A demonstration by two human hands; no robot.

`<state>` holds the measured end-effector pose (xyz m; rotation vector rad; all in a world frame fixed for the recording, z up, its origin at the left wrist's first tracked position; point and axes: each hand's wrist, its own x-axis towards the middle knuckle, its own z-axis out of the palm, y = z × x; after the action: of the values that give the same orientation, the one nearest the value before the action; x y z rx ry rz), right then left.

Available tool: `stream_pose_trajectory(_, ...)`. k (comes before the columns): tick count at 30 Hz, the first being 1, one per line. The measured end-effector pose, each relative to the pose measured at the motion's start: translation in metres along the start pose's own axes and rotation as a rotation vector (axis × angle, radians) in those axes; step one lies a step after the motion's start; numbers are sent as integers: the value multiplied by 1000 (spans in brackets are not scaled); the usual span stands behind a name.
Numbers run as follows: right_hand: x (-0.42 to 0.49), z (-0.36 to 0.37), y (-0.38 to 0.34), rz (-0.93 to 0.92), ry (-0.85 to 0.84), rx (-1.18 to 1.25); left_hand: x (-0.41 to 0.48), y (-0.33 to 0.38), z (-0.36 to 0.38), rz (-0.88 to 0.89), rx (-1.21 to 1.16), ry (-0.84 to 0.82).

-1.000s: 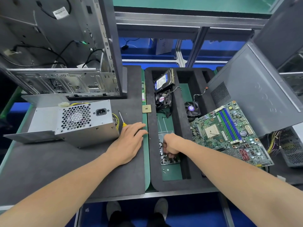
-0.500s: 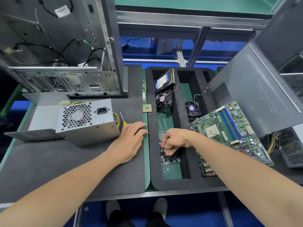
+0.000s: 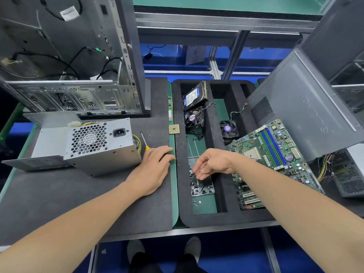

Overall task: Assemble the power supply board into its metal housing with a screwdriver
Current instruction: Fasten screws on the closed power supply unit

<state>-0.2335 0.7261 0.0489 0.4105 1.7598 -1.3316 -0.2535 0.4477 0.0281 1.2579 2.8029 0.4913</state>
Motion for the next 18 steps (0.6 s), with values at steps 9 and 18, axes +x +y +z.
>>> stream_pose_trajectory(9, 6, 13, -13, -2, 268, -588, 0, -2, 1, 28, 3, 23)
stream_pose_trajectory(18, 10, 41, -3, 45, 207, -1003, 0, -3, 4, 31, 0, 41)
